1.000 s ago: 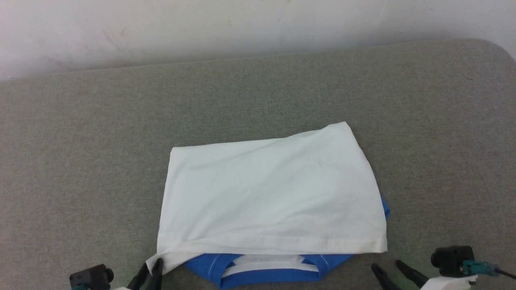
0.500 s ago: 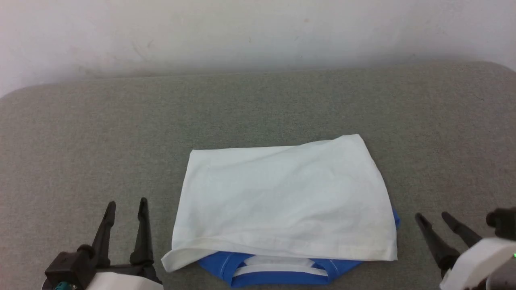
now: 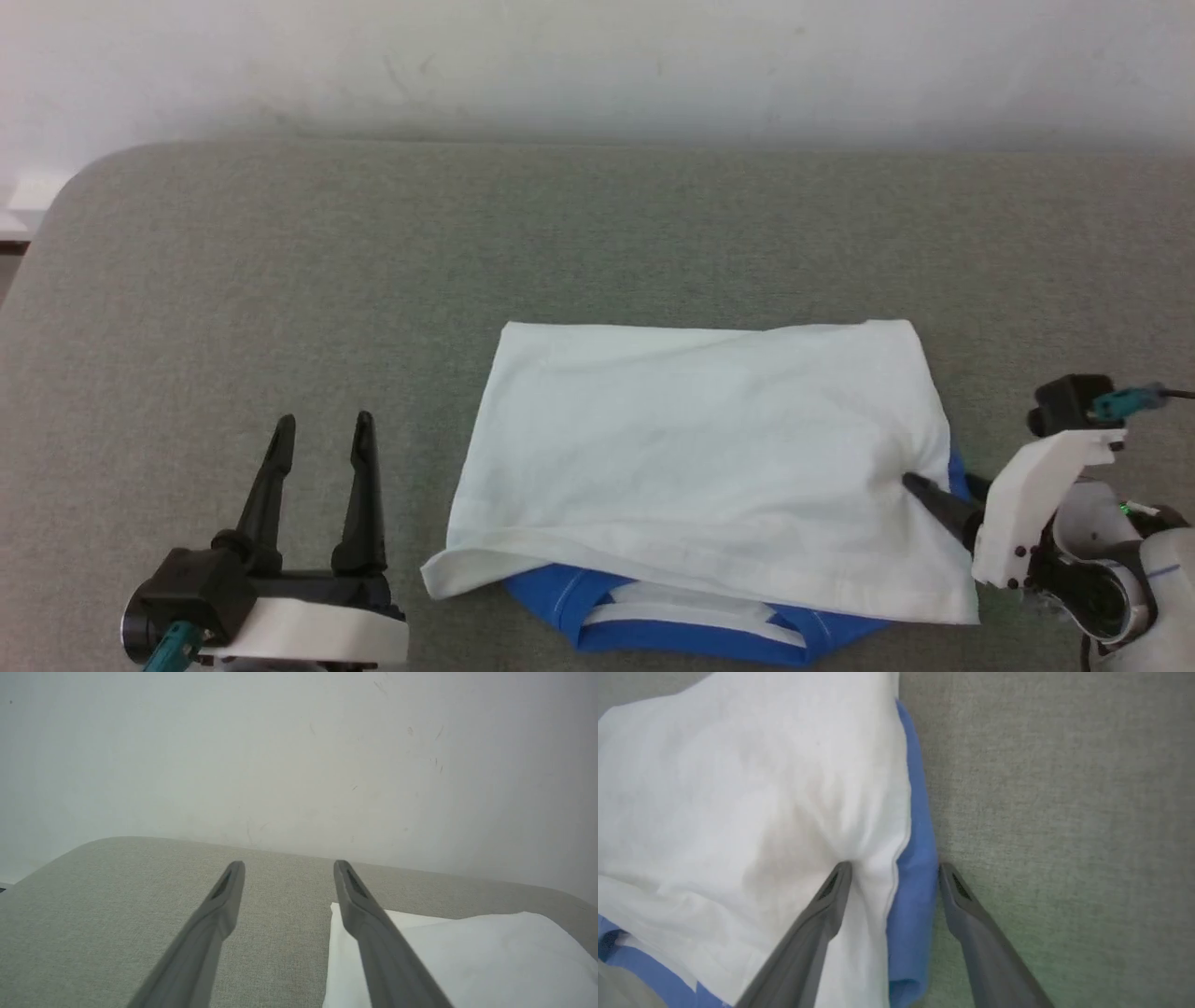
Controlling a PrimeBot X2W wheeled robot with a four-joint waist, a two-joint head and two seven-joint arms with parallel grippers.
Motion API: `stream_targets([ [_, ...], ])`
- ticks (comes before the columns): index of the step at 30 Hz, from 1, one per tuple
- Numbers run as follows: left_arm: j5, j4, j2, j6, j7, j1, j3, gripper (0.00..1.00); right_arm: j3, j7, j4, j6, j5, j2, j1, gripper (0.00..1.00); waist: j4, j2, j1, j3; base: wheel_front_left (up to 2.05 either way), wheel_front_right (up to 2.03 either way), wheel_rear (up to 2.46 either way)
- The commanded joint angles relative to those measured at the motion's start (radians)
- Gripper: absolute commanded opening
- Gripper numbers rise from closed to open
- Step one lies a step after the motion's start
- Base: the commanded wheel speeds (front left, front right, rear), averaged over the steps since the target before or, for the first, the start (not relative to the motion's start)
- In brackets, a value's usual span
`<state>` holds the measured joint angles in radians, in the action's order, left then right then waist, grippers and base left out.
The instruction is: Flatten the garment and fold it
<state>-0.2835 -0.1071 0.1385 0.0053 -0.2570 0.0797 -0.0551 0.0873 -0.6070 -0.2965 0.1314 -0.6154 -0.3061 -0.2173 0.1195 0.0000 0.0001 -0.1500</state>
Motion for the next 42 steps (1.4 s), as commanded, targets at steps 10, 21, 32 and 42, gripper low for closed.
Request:
stream_targets([
  [10,0.052,0.028,-0.041,-0.041,-0.005,-0.003,0.045,1.00,0.121,-0.237,-0.183,-0.001,-0.123,0.019,-0.035,0.00,0.011,0.0000,-0.0001,0.006,0.00,0.00,0.00],
  [21,0.089,0.041,-0.058,-0.059,-0.005,0.005,0.066,1.00,0.024,-0.078,-0.054,-0.001,-0.168,-0.091,0.000,0.00,-0.023,0.0000,-0.0001,0.024,0.00,0.00,0.00],
  [32,0.097,0.042,-0.070,-0.067,-0.005,0.012,0.086,1.00,-0.178,-0.102,0.025,-0.001,-0.113,-0.154,0.086,0.00,-0.043,0.0000,-0.0001,0.024,0.00,0.00,0.00],
  [42,0.102,0.054,-0.078,-0.082,-0.005,0.000,0.081,1.00,-0.051,-0.256,0.280,-0.001,-0.366,0.073,0.018,0.00,-0.041,0.0000,-0.0001,0.035,0.00,0.00,0.00],
])
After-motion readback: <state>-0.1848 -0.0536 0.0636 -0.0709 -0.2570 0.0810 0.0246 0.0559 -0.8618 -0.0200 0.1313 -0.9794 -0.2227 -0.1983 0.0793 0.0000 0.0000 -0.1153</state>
